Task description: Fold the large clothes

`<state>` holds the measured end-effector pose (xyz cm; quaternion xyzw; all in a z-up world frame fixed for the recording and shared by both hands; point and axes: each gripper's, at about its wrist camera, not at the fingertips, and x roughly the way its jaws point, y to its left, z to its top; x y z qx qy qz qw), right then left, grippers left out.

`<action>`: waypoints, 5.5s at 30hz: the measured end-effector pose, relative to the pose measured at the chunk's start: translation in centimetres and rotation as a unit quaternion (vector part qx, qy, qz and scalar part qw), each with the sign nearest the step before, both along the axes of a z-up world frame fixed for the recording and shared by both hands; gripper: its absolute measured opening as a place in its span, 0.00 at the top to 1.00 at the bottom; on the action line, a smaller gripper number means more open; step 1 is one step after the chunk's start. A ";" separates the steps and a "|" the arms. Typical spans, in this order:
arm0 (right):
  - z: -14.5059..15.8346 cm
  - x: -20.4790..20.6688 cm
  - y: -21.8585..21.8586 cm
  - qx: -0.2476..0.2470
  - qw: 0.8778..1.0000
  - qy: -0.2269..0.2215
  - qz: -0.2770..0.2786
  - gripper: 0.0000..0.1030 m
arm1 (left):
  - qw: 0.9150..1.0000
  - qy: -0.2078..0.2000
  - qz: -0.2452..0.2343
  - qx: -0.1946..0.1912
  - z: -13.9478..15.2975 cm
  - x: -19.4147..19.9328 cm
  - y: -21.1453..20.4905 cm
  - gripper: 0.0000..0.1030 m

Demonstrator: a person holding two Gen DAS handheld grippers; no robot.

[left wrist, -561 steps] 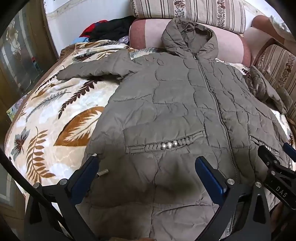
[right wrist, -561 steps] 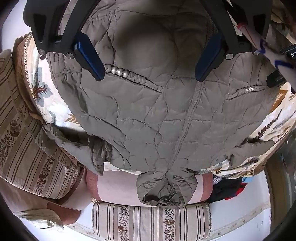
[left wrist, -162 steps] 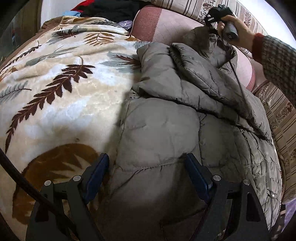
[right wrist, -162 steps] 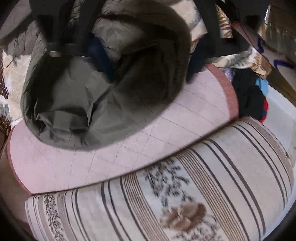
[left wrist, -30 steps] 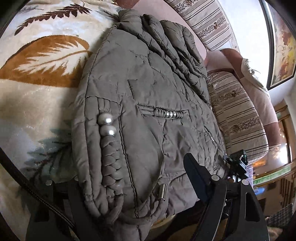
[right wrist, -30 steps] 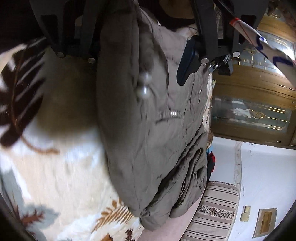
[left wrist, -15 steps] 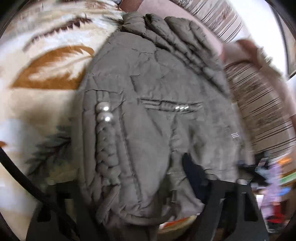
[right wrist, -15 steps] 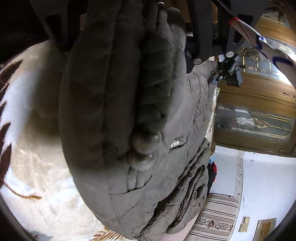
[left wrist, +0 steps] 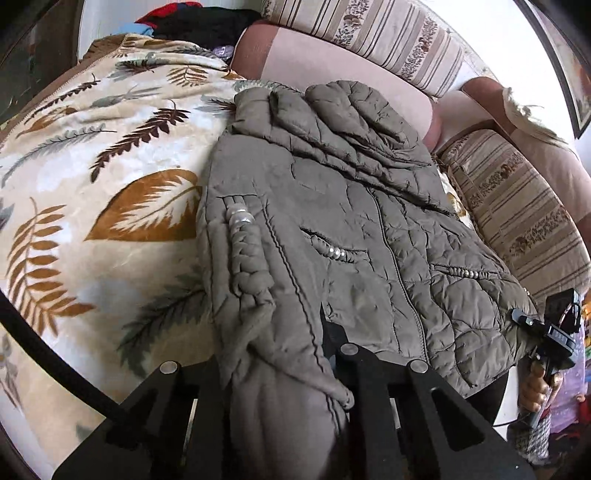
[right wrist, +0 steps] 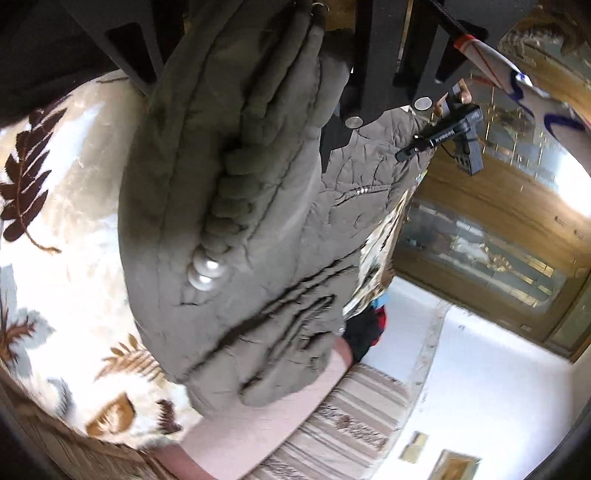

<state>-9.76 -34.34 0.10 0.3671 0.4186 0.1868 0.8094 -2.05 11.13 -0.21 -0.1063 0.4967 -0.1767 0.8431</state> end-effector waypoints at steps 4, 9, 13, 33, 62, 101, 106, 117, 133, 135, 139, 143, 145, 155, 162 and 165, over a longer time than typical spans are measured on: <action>0.2 -1.6 -0.5 -0.008 1.000 0.007 0.013 0.79 | 1.000 -0.002 -0.014 0.018 -0.2 -2.1 0.1 0.85; -0.6 -2.1 -1.5 -0.004 1.000 0.021 0.007 0.79 | 1.000 -0.003 -0.017 0.021 -0.7 -1.9 0.3 0.84; 0.7 -0.4 -1.0 -0.009 1.000 0.006 0.007 0.79 | 0.999 -0.030 -0.009 0.010 1.2 -0.5 0.0 0.84; 9.9 13.9 -2.8 -0.052 0.994 -0.057 -0.073 0.79 | 0.996 -0.076 0.053 0.003 9.7 15.6 -2.7 0.82; 2.5 34.0 -9.1 0.006 0.990 0.030 -0.141 0.20 | 0.991 0.050 0.083 -0.090 3.3 36.1 -5.4 0.43; -0.9 37.0 0.3 -0.365 0.928 -0.029 -0.061 0.07 | 0.988 -0.070 -0.035 0.133 0.2 37.9 -24.1 0.18; -2.1 40.3 -1.0 -0.364 0.930 -0.016 -0.056 0.07 | 0.986 -0.068 -0.026 0.149 -1.3 41.1 -25.0 0.11; -4.9 44.7 -3.3 -0.318 0.946 0.016 -0.059 0.02 | 0.989 -0.056 -0.013 0.134 -3.7 44.9 -25.1 0.00; -2.6 36.0 -5.8 -0.370 0.922 0.022 -0.110 0.03 | 0.981 -0.035 0.081 0.170 -2.7 41.4 -11.1 0.01; -3.9 35.5 -7.6 -0.348 0.927 0.052 -0.131 0.03 | 0.982 -0.014 0.096 0.161 -3.4 41.6 -9.7 0.01; -3.3 33.4 -10.9 -0.284 0.937 0.080 -0.187 0.03 | 0.983 -0.031 0.108 0.143 -0.4 40.0 -8.3 0.02; -1.6 30.2 -11.0 -0.301 0.932 0.071 -0.187 0.03 | 0.983 -0.057 0.096 0.144 2.1 37.0 -7.2 0.02; -1.5 27.9 -11.6 -0.289 0.936 0.074 -0.188 0.03 | 0.986 -0.050 0.092 0.128 2.5 35.7 -6.0 0.02; -4.1 23.7 -14.3 -0.174 0.961 0.115 -0.184 0.03 | 0.992 0.112 0.045 -0.042 -4.6 35.2 -2.3 0.02; -7.7 29.7 -13.6 -0.131 0.974 0.130 -0.135 0.02 | 0.982 0.139 0.005 -0.125 -7.2 38.8 -2.5 0.01; -9.2 32.6 -14.0 -0.098 0.979 0.134 -0.119 0.01 | 0.978 0.151 -0.019 -0.145 -8.1 40.4 -2.6 0.00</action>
